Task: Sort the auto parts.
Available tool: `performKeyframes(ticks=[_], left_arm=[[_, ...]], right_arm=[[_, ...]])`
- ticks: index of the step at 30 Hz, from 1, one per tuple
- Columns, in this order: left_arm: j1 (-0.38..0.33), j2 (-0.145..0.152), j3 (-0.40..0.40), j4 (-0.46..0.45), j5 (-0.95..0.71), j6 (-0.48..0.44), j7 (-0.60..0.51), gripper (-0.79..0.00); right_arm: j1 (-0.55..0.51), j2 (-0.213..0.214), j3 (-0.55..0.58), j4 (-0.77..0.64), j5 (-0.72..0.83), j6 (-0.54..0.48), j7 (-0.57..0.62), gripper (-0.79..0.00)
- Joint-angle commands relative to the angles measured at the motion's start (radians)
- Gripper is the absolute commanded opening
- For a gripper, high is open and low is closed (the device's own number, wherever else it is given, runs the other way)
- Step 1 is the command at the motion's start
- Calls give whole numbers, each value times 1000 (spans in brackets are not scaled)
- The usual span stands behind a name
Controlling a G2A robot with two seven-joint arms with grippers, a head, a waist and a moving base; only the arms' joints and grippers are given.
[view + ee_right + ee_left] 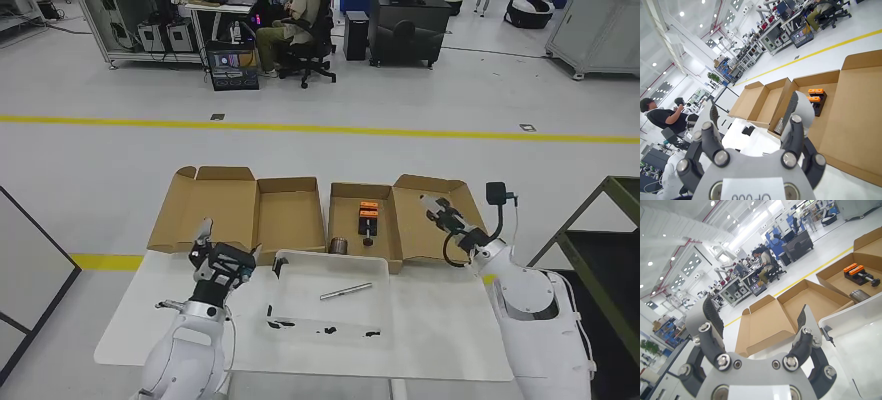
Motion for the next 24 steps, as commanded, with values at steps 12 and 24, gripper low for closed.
performKeyframes(ticks=[12,24], left_arm=[[-190,-56,430,7,394,-289,-339,0],[-253,-103,514,64,297,-246,-459,0]], right_arm=[[0,0,0,0,0,0,0,0],[0,0,0,0,0,0,0,0]])
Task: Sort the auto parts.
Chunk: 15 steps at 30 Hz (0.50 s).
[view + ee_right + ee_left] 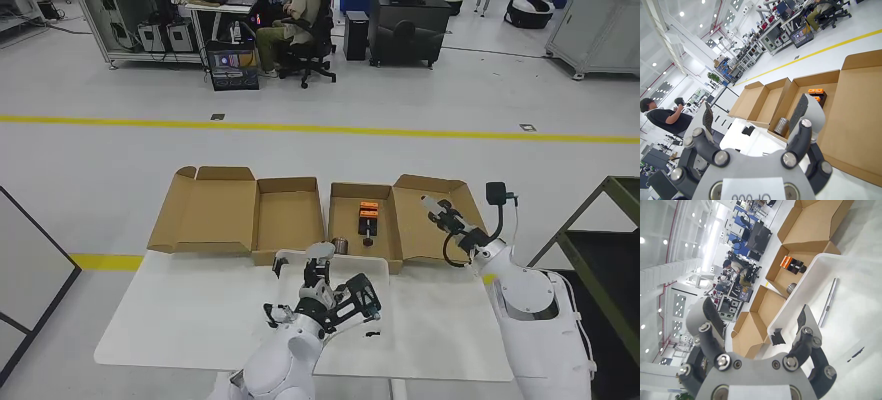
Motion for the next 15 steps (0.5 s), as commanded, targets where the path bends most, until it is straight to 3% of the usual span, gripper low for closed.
performKeyframes(ticks=[1,4,6,8,10,12,15], left_arm=[[0,0,0,0,0,0,0,0],[28,-3,-38,-27,-184,-11,33,0],[37,-5,-92,-35,-451,-110,83,0],[20,-4,-161,1,-776,-270,136,0],[-33,-2,-220,72,-1007,-406,90,0],[-85,-3,-225,136,-1164,-502,24,0],[-150,-6,-198,185,-1223,-535,-48,0]], right_arm=[[0,0,0,0,0,0,0,0],[0,0,0,0,0,0,0,0],[0,0,0,0,0,0,0,0],[0,0,0,0,0,0,0,0],[0,0,0,0,0,0,0,0],[0,0,0,0,0,0,0,0],[0,0,0,0,0,0,0,0]])
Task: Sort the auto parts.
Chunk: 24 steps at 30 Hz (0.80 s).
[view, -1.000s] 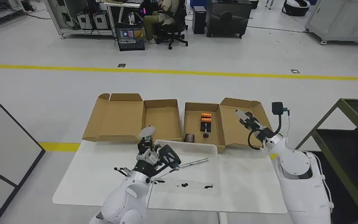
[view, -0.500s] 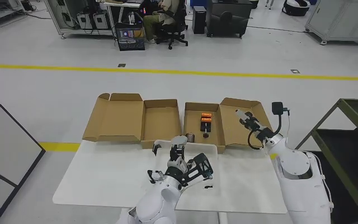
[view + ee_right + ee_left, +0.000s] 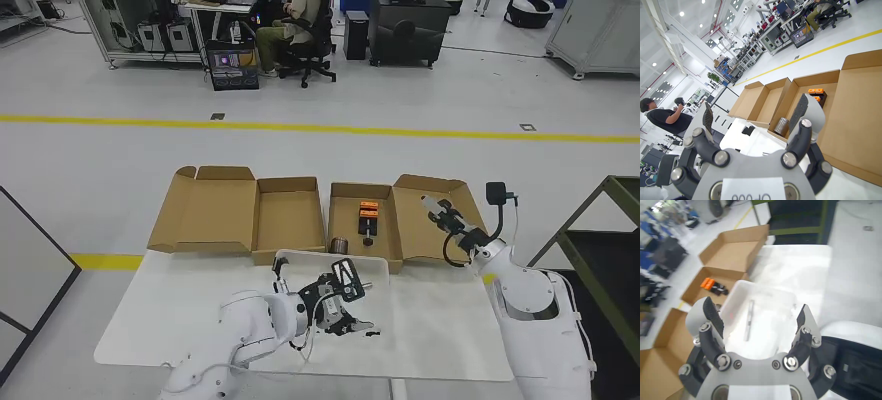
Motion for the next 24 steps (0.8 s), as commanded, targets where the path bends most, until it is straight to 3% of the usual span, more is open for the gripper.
performKeyframes(ticks=[1,6,10,12,13,15,16,19,24], left_arm=[[-34,-3,25,35,-99,-19,-30,0],[-113,-13,71,125,-123,-6,-58,-95],[-162,-23,106,183,-74,57,-55,-163],[-176,-28,131,204,-5,115,-55,-249],[-182,-31,142,216,16,134,-48,-342],[-194,-35,162,242,61,162,-37,-385],[-199,-37,168,255,65,168,-25,-369],[-213,-41,165,295,48,176,6,-197],[-237,-48,169,356,19,174,19,-212]], right_arm=[[0,0,0,0,0,0,0,0],[0,0,0,0,0,0,0,0],[0,0,0,0,0,0,0,0],[0,0,0,0,0,0,0,0],[0,0,0,0,0,0,0,0],[0,0,0,0,0,0,0,0],[0,0,0,0,0,0,0,0],[0,0,0,0,0,0,0,0],[0,0,0,0,0,0,0,0]])
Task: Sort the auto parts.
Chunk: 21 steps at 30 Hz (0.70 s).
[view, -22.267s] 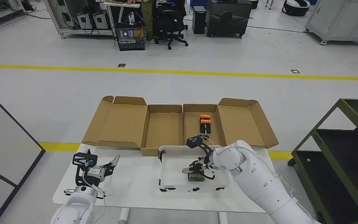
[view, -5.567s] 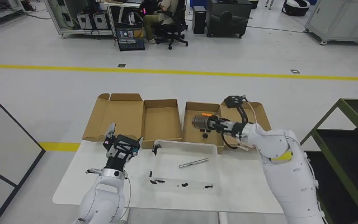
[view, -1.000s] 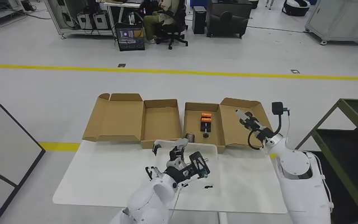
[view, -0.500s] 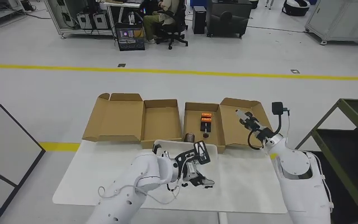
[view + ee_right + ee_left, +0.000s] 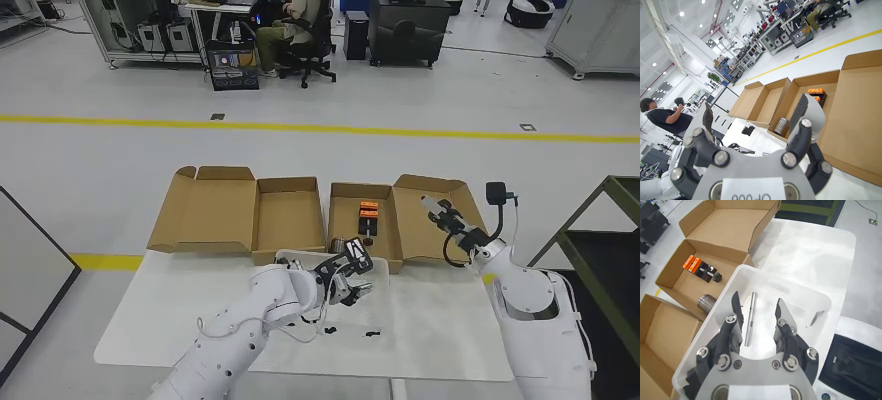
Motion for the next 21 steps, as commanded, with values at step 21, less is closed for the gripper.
performKeyframes(ticks=[21], left_arm=[[-131,-67,147,249,81,103,-36,-422]], right_arm=[[0,0,0,0,0,0,0,0]])
